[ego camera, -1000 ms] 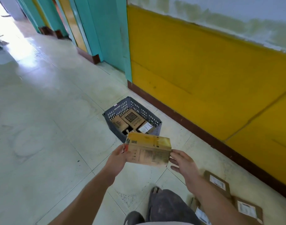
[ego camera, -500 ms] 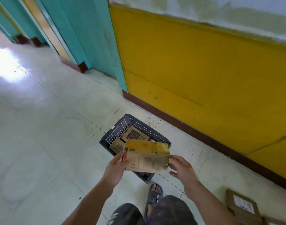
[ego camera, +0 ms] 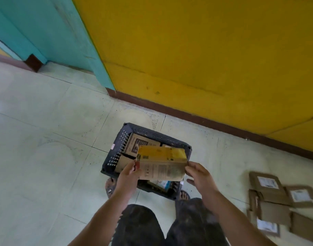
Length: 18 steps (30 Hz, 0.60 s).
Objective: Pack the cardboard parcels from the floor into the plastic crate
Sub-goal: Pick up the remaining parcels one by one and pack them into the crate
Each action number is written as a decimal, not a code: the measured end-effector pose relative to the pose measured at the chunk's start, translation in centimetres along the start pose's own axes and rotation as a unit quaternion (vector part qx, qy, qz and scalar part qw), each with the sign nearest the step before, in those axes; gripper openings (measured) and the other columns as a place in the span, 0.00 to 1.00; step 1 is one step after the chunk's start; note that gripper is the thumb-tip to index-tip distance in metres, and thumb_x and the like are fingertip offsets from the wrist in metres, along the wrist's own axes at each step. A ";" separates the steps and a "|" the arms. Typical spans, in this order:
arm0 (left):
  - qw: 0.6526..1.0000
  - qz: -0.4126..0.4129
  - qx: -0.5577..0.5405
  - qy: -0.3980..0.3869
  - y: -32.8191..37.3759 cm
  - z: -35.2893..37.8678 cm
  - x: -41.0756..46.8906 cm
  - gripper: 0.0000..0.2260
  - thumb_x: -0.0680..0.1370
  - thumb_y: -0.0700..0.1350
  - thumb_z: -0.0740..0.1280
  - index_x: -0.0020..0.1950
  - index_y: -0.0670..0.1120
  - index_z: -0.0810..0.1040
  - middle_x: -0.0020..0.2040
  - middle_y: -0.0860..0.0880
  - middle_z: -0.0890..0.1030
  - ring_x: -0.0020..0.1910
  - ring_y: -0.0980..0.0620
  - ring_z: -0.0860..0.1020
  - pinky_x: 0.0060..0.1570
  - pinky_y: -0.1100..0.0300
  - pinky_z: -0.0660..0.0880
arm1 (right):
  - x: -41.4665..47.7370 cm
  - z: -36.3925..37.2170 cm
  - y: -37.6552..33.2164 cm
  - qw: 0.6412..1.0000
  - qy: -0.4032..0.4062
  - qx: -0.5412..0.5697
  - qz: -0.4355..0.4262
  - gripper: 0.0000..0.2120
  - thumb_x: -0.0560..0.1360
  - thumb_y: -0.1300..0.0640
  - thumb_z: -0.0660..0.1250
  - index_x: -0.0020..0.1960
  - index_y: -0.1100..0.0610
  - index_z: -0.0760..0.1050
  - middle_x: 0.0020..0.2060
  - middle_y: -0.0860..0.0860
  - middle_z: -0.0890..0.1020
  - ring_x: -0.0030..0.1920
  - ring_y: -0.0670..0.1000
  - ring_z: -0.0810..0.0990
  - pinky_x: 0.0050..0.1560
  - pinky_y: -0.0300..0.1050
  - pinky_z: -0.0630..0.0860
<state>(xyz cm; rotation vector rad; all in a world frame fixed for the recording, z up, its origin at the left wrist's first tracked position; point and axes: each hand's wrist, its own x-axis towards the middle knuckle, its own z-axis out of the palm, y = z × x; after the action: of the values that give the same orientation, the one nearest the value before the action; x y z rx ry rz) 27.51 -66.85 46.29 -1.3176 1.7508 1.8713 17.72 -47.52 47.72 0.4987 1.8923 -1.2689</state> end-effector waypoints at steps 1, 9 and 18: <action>1.000 -0.008 0.011 -0.015 -0.4 -0.9 1.6 0.11 0.82 0.43 0.58 0.55 0.54 0.79 0.55 0.49 0.81 0.57 0.48 0.76 0.51 0.56 0.73 | 0.7 1.2 0.4 1.000 0.020 0.005 0.014 0.07 0.78 0.57 0.63 0.46 0.47 0.78 0.50 0.51 0.82 0.53 0.52 0.79 0.61 0.57 0.75; 0.993 -0.050 0.070 -0.084 -3.9 -3.9 13.4 0.08 0.80 0.46 0.61 0.54 0.53 0.79 0.56 0.47 0.80 0.58 0.47 0.77 0.57 0.52 0.73 | 8.0 7.9 3.8 0.991 0.078 0.056 0.098 0.06 0.80 0.56 0.62 0.51 0.49 0.77 0.45 0.46 0.81 0.44 0.43 0.79 0.39 0.38 0.72; 0.986 -0.070 0.119 -0.098 -11.9 3.6 28.3 0.10 0.80 0.43 0.62 0.57 0.54 0.77 0.54 0.52 0.80 0.54 0.55 0.75 0.49 0.56 0.67 | 24.7 8.9 12.3 0.988 0.101 0.041 0.109 0.07 0.78 0.52 0.63 0.43 0.43 0.75 0.44 0.46 0.80 0.48 0.50 0.79 0.50 0.49 0.75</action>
<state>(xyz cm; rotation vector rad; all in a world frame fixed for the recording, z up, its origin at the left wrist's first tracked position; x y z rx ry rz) 18.72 -71.49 16.99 -1.0972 1.6749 1.5991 14.50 -52.82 19.43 0.8804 1.8941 -1.1905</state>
